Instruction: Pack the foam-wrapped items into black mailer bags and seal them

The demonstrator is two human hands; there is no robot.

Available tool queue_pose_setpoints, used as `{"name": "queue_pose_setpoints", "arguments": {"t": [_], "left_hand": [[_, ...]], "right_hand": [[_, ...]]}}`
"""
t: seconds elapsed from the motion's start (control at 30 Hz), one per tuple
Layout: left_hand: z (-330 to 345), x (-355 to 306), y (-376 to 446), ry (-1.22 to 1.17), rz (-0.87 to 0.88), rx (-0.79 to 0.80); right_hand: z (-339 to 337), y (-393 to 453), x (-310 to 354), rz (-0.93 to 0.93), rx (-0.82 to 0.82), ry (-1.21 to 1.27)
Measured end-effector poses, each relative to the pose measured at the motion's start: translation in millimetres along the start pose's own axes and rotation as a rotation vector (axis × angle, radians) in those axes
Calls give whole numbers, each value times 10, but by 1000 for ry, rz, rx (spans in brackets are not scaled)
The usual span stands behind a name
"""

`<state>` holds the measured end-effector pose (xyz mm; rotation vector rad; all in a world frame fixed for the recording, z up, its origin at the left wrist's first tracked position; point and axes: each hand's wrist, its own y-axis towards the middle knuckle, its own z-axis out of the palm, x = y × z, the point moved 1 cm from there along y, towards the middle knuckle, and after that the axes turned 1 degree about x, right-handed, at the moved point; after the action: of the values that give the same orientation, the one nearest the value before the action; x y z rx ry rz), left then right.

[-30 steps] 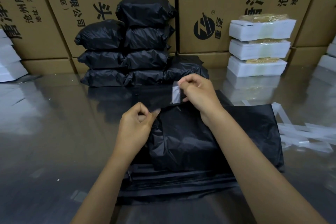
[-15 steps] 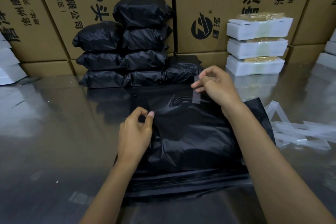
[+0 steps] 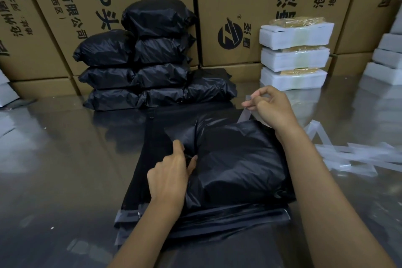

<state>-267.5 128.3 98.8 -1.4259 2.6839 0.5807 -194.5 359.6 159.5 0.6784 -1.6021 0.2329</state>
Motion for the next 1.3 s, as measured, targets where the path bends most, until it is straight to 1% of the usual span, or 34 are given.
{"name": "queue_pose_setpoints", "arguments": {"t": [0.07,0.1,0.23,0.27,0.33,0.37,0.43,0.5,0.6,0.8,0.93,1.03,1.2,1.3], "left_hand": [[-7,34,1,-83,1,-19],[-16,57,5,-166,14,-39],[-162,116,40,-649,159,-150],[-224,95,27,-741,215,-144],[-326,-20,-45,-792,368,-37],[-350,-103,-88,-760,447,51],[-352,-288,-142,-604,569,201],[-369,-461,-126,-438,640,254],[-416,-684,-39,-299,659,323],[-380,-1064,218,-162,628,465],[-298,-1326,418,-127,560,496],[-272,-1497,536,-69,480,559],[-298,-1676,641,-1,384,661],[-280,-1730,636,31,354,667]], "right_hand": [[-20,-2,-29,16,-4,-2],[-32,2,-46,28,-8,-9],[-102,-18,-99,57,6,-144],[-111,-38,-96,57,25,-166],[-117,-86,-101,72,79,-158],[-118,-109,-98,81,108,-146],[-157,-153,-94,97,163,-149],[-259,-172,-107,108,196,-180],[-517,-190,-183,136,183,-250],[-946,-354,-481,101,89,-457],[-1106,-384,-615,81,40,-607],[-1185,-376,-650,85,7,-675],[-1329,-355,-680,135,16,-698],[-1431,-363,-704,178,7,-701]]}}
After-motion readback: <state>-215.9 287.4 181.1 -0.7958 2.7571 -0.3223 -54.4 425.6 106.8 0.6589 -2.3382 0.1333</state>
